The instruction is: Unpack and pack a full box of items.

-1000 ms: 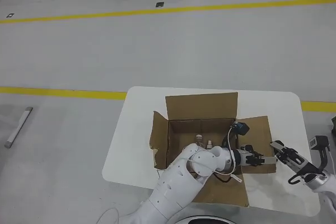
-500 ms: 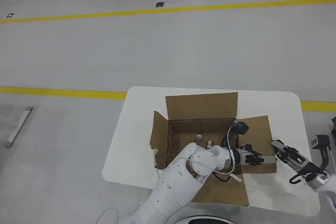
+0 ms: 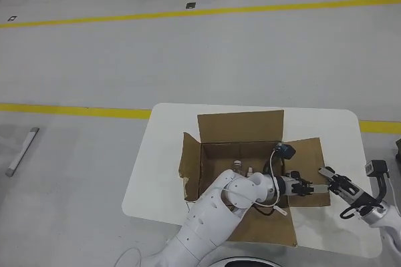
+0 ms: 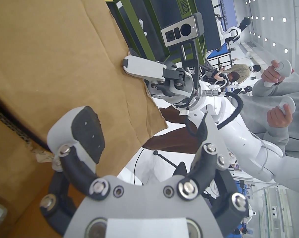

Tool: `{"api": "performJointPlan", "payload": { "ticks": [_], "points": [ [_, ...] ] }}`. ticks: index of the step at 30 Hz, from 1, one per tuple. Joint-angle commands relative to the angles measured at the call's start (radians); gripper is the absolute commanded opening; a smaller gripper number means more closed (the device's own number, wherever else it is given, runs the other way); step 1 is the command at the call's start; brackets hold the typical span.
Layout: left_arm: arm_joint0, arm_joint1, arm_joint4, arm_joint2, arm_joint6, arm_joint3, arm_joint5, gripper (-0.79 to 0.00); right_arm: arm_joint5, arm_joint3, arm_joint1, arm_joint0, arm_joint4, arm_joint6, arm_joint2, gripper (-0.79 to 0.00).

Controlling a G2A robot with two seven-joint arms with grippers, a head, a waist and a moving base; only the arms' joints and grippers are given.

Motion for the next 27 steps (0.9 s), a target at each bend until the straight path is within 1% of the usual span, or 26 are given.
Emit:
{"api": "performJointPlan", "payload": {
  "ticks": [1,6,11,18,21,25,27],
  "points": [
    [0.001,0.001,0.0,-0.004,0.003,-0.001,-0.001,0.0,-0.004,-0.001,-0.001,-0.001,0.002,-0.006,0.003,-0.785],
    [0.008,0.009,0.003,-0.031,0.018,-0.023,0.0,0.0,-0.017,-0.007,0.0,-0.017,0.016,-0.018,0.028,-0.785],
    [0.032,0.028,0.033,-0.08,0.033,-0.069,0.012,0.0,-0.029,-0.011,0.0,-0.044,0.05,-0.022,0.06,-0.785],
    [0.094,0.064,0.118,-0.157,0.018,-0.183,0.061,0.0,-0.066,-0.035,-0.003,-0.103,0.107,-0.041,0.111,-0.785],
    [0.125,0.078,0.14,-0.184,-0.001,-0.23,0.07,0.0,-0.088,-0.043,-0.003,-0.127,0.097,-0.05,0.134,-0.785],
    [0.165,0.094,0.162,-0.215,-0.016,-0.273,0.079,0.0,-0.095,-0.041,-0.005,-0.146,0.096,-0.063,0.154,-0.785],
    [0.171,0.096,0.163,-0.219,-0.019,-0.278,0.08,0.0,-0.102,-0.038,-0.005,-0.152,0.078,-0.072,0.164,-0.785]
  ]
}}
